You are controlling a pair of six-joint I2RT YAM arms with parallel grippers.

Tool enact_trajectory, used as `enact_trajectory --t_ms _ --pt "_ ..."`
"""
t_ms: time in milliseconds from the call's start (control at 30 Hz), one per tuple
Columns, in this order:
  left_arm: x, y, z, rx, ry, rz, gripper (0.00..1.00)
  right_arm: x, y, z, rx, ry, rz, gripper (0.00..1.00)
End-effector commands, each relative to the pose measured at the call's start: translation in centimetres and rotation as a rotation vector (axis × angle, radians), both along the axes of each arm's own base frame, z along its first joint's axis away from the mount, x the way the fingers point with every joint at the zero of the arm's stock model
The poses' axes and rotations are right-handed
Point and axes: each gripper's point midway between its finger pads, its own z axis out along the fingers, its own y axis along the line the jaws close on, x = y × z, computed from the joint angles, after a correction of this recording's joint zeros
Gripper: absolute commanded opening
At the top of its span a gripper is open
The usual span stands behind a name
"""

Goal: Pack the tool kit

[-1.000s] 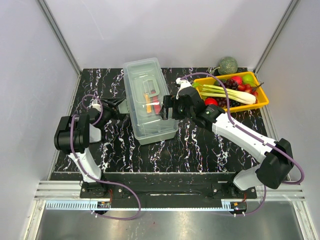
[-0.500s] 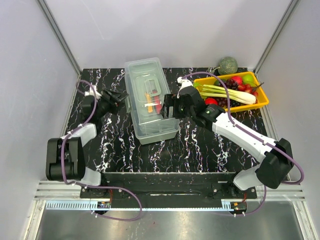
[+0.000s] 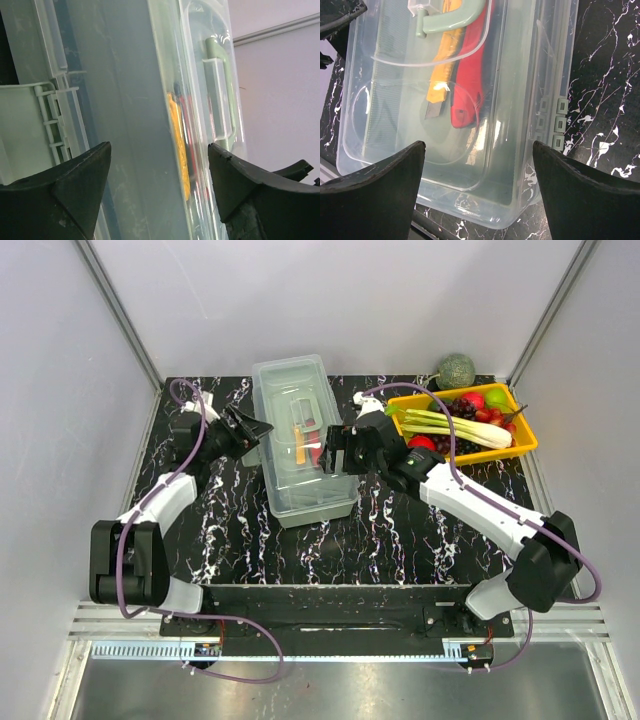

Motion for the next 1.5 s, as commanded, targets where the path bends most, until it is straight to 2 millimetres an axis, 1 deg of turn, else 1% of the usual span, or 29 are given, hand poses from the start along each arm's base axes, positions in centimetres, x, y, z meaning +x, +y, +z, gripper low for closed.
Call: enact_trajectory --t_ms 0,167,200,233,267,300,367,433,500,567,667,767,800,900,967,1000,1133,1267,1333,1400,1467 --pt "-0.5 1.3 0.0 0.104 0.004 0.037 0.83 -0.2 -0.5 -2.4 -0.07 0.056 -0.002 0.91" --pt "-0.9 3.2 1.1 0.107 -0.023 0.105 0.9 -0.1 -0.6 -2.9 -0.078 0.064 -0.019 0.91" --pt "-0.9 4.3 1.1 0.098 -0.024 0.134 0.92 0.0 -0.6 -3.0 -0.079 0.063 -0.021 0.91" --pt "-1.2 4.9 1.4 0.09 -0.031 0.153 0.94 0.0 -0.7 -3.1 -0.083 0.064 -0.025 0.91" --pt "-1.4 5.6 1.5 0.089 -0.038 0.172 0.99 -0.1 -0.7 -3.3 -0.087 0.066 -0.024 0.9" --pt "-1.4 6.4 1.5 0.091 -0.042 0.196 0.99 -0.1 -0.7 -3.3 -0.092 0.066 -0.026 0.9" --pt "-1.7 7.7 1.1 0.099 -0.049 0.231 0.99 0.0 -1.0 -3.7 -0.104 0.072 -0.031 0.91" --pt "-1.9 9.3 -0.4 0.099 0.003 0.285 0.99 0.0 -1.2 -3.7 -0.118 0.069 -0.034 0.93" --pt "-2.0 9.9 -2.1 0.088 0.058 0.295 0.99 0.1 -1.6 -3.9 -0.137 0.066 -0.047 0.95" --pt "-2.0 10.0 -3.8 0.041 0.111 0.298 0.99 0.2 -1.9 -3.9 -0.147 0.062 -0.056 0.97" --pt "-2.0 10.1 -5.4 -0.078 0.136 0.328 0.99 0.1 -1.9 -3.8 -0.149 0.061 -0.049 0.98" --pt "-2.0 9.7 -6.0 -0.193 0.09 0.329 0.99 -0.2 -1.6 -3.4 -0.134 0.061 -0.029 0.98" --pt "-1.9 9.5 -5.4 -0.228 0.047 0.324 0.99 -0.2 -1.5 -3.4 -0.133 0.062 -0.024 0.98" --pt "-1.5 9.1 -4.7 -0.302 -0.029 0.299 0.99 -0.4 -1.4 -3.2 -0.127 0.056 -0.006 0.98" --pt "-1.2 8.8 -3.4 -0.341 -0.101 0.265 0.99 -0.3 -1.4 -3.2 -0.128 0.054 -0.004 0.99" --pt "-1.1 8.7 -3.6 -0.36 -0.106 0.257 0.99 -0.3 -1.3 -3.3 -0.132 0.055 -0.001 0.98" --pt "-0.6 8.2 -2.0 -0.445 -0.19 0.209 0.99 -0.2 -1.2 -3.3 -0.136 0.054 0.002 0.98" --pt "0.1 7.1 -2.2 -0.513 -0.209 0.146 0.99 0.0 -1.2 -3.6 -0.145 0.058 -0.003 0.98" --pt "0.3 6.7 -2.6 -0.53 -0.206 0.137 0.99 0.0 -1.4 -3.8 -0.157 0.06 -0.008 0.98" --pt "0.4 6.2 -2.4 -0.531 -0.224 0.122 0.99 0.1 -1.3 -3.9 -0.158 0.063 -0.008 0.98" --pt "0.7 5.5 -1.8 -0.526 -0.247 0.092 0.99 0.0 -1.3 -4.0 -0.162 0.068 -0.007 0.98"
